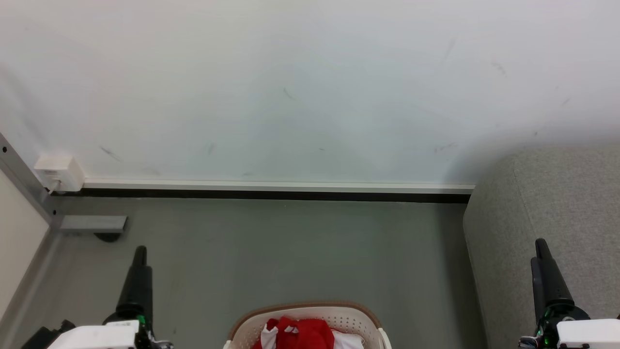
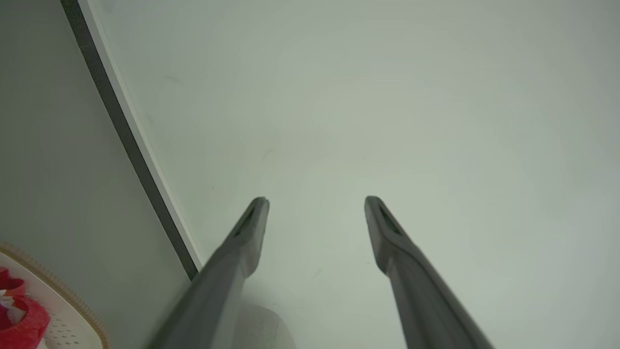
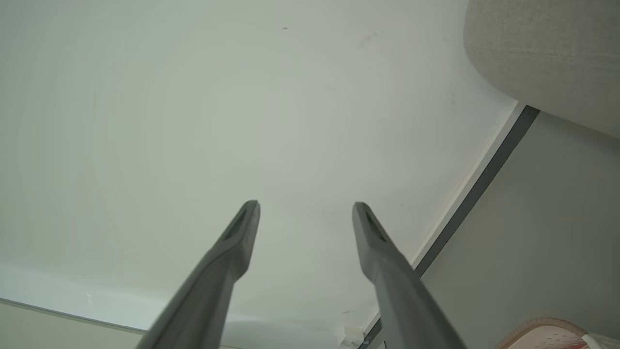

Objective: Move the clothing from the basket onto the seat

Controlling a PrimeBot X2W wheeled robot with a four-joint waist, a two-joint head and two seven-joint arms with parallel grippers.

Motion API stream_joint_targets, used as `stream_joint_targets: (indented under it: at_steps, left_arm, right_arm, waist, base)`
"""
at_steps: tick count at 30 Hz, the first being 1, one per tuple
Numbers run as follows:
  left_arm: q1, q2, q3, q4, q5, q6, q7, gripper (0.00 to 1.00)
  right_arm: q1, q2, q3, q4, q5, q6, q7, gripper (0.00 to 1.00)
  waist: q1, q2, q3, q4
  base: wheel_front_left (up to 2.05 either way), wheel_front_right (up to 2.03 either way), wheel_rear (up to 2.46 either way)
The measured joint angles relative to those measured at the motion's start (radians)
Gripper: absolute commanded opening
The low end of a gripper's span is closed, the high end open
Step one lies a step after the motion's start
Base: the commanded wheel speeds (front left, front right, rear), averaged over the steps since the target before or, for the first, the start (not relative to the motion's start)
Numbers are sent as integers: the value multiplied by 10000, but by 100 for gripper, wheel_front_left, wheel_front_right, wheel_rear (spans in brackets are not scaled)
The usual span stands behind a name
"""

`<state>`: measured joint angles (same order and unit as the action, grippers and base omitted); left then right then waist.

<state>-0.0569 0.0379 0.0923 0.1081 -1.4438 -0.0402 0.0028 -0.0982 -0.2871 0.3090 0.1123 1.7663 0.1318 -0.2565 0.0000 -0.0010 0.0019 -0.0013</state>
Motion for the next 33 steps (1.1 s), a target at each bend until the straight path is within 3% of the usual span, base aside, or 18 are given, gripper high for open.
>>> stream_joint_targets:
  at_steps: [13, 33]
  left_arm:
    - [-1, 10, -127, -305, 2479, -94, -479, 100]
    - [50, 23, -715, -525, 6794, 410, -1104, 100]
  right_arm:
    - [0, 362, -433, -109, -2431, 0, 0, 100]
    - [-12, 688, -826, 245, -7371, 0, -2, 100]
  waist:
    - [0, 0, 1, -41]
    - [0, 0, -8, -114]
  base:
    - [0, 0, 0]
    - [0, 0, 0]
